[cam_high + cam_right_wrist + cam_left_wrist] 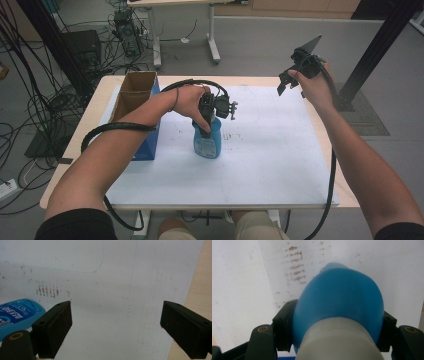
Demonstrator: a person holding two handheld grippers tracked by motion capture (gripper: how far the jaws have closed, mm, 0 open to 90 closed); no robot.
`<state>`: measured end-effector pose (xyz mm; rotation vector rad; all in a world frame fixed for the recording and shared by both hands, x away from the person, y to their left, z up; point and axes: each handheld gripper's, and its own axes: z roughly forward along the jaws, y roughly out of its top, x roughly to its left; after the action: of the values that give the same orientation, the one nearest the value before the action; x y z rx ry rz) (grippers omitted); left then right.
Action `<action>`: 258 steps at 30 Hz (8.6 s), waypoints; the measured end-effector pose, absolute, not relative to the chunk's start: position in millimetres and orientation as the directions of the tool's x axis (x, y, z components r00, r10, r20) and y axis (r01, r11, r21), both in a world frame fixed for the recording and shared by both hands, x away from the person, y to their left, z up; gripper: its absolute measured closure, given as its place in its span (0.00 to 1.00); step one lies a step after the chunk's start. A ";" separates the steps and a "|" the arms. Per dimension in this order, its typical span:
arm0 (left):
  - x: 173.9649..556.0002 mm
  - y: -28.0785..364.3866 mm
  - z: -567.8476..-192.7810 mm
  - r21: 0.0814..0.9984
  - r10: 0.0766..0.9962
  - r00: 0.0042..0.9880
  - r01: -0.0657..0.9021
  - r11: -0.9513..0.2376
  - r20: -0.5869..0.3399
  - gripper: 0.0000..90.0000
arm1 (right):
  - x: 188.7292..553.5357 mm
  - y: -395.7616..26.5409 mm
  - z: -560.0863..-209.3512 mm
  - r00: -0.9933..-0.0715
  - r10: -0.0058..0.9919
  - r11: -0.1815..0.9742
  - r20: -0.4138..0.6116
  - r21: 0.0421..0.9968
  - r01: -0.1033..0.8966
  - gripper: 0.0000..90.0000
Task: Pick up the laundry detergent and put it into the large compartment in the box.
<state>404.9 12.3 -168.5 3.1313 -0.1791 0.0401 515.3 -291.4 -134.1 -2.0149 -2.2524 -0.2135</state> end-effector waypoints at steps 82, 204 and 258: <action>405.2 9.4 -168.2 -0.009 -0.100 0.995 -0.099 -0.995 0.019 0.39 | 514.8 -281.6 -136.7 -0.130 0.978 0.127 0.164 0.031 0.991 0.12; 419.5 209.6 122.1 0.183 0.994 0.020 0.982 -0.040 0.106 0.41 | 498.0 -274.8 -126.6 -0.219 0.950 0.215 0.220 0.046 0.976 0.12; 433.7 243.2 14.5 0.089 1.000 -0.025 0.996 0.023 0.014 0.41 | 496.6 -259.9 -127.5 -0.239 0.951 0.235 0.197 0.040 0.971 0.12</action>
<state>433.7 243.2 14.5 2.1567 2.2091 0.1144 496.6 -259.9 -127.5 -1.8507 -2.3625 -0.2324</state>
